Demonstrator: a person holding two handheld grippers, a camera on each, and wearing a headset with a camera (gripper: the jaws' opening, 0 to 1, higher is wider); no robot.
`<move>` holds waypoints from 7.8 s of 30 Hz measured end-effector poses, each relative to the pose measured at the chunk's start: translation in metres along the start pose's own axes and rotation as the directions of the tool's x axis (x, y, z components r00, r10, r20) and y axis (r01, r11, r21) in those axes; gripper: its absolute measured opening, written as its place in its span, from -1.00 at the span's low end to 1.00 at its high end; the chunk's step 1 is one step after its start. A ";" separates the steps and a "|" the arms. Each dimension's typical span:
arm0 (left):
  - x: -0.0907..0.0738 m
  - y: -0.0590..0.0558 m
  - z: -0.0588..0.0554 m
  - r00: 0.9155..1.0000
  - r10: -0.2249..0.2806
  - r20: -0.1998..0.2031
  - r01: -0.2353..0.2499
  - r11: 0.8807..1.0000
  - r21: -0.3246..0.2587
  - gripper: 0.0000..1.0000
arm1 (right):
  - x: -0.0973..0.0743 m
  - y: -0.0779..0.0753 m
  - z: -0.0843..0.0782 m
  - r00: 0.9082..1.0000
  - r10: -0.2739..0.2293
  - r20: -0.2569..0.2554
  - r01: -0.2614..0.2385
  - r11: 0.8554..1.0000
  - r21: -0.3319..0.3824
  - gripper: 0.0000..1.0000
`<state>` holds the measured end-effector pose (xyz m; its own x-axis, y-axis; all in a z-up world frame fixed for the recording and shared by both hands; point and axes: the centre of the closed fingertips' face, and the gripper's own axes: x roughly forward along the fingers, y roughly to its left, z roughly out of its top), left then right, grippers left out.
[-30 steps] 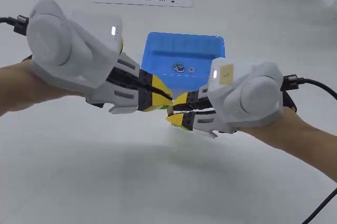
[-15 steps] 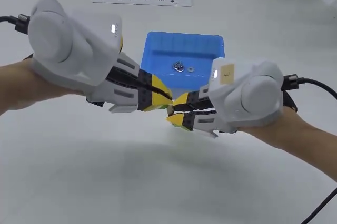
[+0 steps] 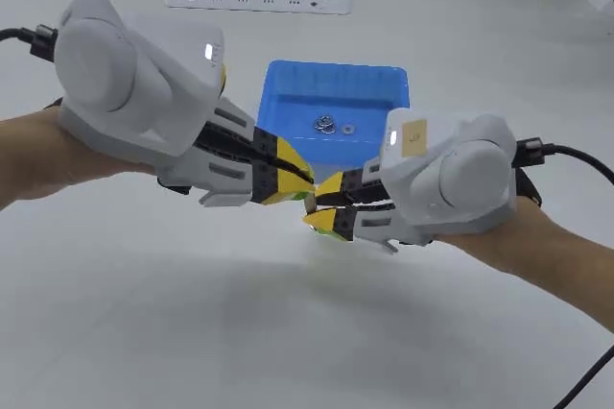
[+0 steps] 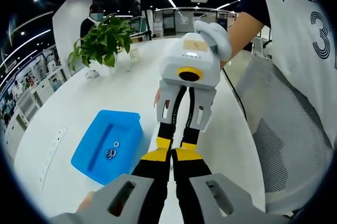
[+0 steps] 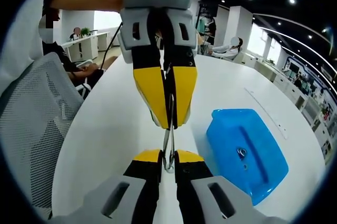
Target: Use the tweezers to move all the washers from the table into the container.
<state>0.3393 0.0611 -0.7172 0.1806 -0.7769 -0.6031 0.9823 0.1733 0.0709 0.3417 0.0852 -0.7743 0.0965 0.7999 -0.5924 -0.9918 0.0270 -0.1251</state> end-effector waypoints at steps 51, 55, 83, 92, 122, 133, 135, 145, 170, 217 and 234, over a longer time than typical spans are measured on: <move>-0.041 0.061 0.065 0.999 0.051 0.011 -0.052 0.976 0.213 -0.89 | -0.045 -0.074 0.066 0.984 -0.154 0.085 0.164 0.979 -0.121 -0.80; -0.035 0.080 0.057 0.998 0.056 0.008 -0.056 0.978 0.201 -0.89 | -0.038 -0.089 0.062 0.983 -0.163 0.080 0.172 0.978 -0.117 -0.80; 0.008 0.123 -0.001 0.999 0.050 -0.012 -0.049 0.995 0.086 -0.89 | 0.013 -0.129 0.005 0.992 -0.125 0.036 0.125 0.992 0.008 -0.79; 0.005 0.120 0.003 0.998 0.064 -0.016 -0.062 0.991 0.116 -0.89 | 0.012 -0.125 0.008 0.992 -0.118 0.031 0.119 0.993 -0.011 -0.77; -0.026 0.067 0.057 0.994 0.064 0.092 -0.080 0.978 0.191 -0.91 | -0.029 -0.082 0.042 0.992 -0.103 0.077 0.106 0.993 -0.048 -0.77; -0.026 0.037 0.059 0.992 0.057 0.116 -0.073 0.988 0.139 -0.91 | -0.037 -0.049 0.039 0.995 -0.076 0.069 0.080 0.995 -0.051 -0.77; -0.025 0.031 0.057 0.991 0.055 0.121 -0.069 0.991 0.117 -0.91 | -0.036 -0.040 0.036 0.995 -0.069 0.067 0.071 0.997 -0.040 -0.77; -0.015 0.008 0.049 0.989 0.046 0.140 -0.051 0.998 0.036 -0.91 | -0.027 -0.016 0.025 0.997 -0.036 0.074 0.035 0.999 0.011 -0.77; 0.010 0.021 0.024 0.993 0.031 0.113 -0.030 0.999 -0.012 -0.90 | -0.010 -0.030 -0.010 0.998 -0.044 0.044 0.041 0.997 0.064 -0.77; 0.001 0.031 0.032 0.994 0.034 0.108 -0.033 0.999 -0.011 -0.90 | -0.021 -0.033 0.004 0.997 -0.068 0.048 0.066 0.997 0.048 -0.79; -0.037 0.041 0.058 0.983 0.114 0.143 -0.121 0.992 0.043 -0.90 | -0.037 -0.049 0.043 0.989 -0.118 0.093 0.120 0.993 -0.017 -0.79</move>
<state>0.3762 0.0614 -0.6457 0.2965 -0.8309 -0.4709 0.9544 0.2397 0.1779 0.3826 0.0800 -0.7118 0.2045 0.8434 -0.4969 -0.9715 0.1126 -0.2086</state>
